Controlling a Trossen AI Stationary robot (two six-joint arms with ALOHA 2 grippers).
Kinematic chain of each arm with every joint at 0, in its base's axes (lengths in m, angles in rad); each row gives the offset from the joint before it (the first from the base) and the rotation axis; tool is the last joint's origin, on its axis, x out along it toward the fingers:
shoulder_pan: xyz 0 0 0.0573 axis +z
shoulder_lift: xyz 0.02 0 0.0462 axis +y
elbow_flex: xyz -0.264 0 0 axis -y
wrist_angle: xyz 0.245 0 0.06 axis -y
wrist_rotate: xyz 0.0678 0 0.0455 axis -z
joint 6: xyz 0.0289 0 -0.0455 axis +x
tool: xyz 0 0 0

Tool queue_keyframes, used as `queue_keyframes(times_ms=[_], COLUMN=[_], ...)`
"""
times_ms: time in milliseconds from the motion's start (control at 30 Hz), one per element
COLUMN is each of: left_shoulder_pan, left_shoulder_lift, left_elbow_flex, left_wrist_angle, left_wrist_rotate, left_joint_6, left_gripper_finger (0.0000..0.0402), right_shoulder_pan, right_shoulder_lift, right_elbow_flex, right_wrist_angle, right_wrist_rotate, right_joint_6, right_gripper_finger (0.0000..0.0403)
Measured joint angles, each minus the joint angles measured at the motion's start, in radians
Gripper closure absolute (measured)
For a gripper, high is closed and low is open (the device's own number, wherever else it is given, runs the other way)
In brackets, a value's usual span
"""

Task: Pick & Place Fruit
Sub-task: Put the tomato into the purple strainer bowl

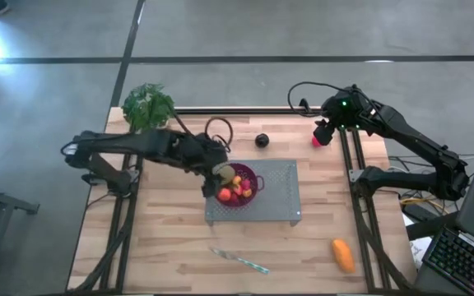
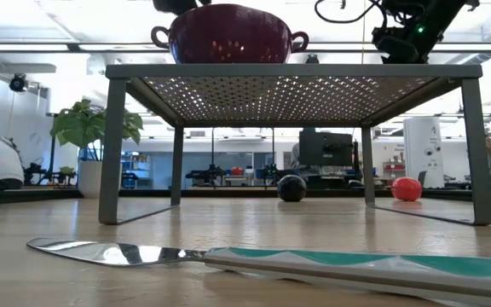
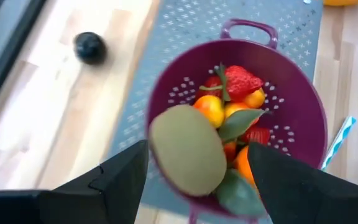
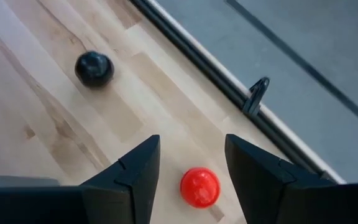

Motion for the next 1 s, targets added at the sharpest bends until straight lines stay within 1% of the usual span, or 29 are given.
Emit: queue_keyframes(times_ms=[67,167,267,367,467,567,700,833,1000], left_shoulder_pan=[0.001,0.0,-0.015,-0.041,-0.076,-0.111,-0.147,-0.162,-0.169], left_shoulder_lift=[-0.005,-0.038,-0.104,-0.171,-0.234,-0.291,-0.355,-0.426,-0.514], left_elbow_flex=[0.064,0.133,0.142,0.11,0.051,-0.022,-0.135,-0.266,-0.433], left_wrist_angle=[-0.077,-0.145,-0.148,-0.146,-0.13,-0.128,-0.092,0.001,0.152], left_wrist_rotate=[-0.027,-0.121,-0.196,-0.245,-0.287,-0.328,-0.359,-0.37,-0.371], left_joint_6=[-0.021,-0.055,-0.085,-0.141,-0.2,-0.239,-0.278,-0.278,-0.275], left_gripper_finger=[0.0122,0.0122,0.0122,0.0122,0.0122,0.0122,0.0122,0.0122,0.0122], right_shoulder_pan=[0.0,0.0,0.0,-0.003,-0.037,-0.097,-0.174,-0.214,-0.213], right_shoulder_lift=[0.012,0.044,0.097,0.166,0.233,0.286,0.353,0.413,0.474], right_elbow_flex=[0.0,0.0,-0.001,-0.001,-0.002,-0.002,-0.002,-0.002,-0.002], right_wrist_angle=[-0.012,-0.014,-0.022,-0.05,-0.077,-0.078,-0.077,-0.077,-0.077], right_wrist_rotate=[0.0,0.0,-0.001,-0.001,-0.002,-0.003,-0.059,-0.062,-0.057], right_joint_6=[0.008,0.041,0.084,0.093,0.1,0.122,0.139,0.15,0.171], right_gripper_finger=[0.0231,0.0238,0.0244,0.0247,0.024,0.0221,0.0191,0.0158,0.0115])
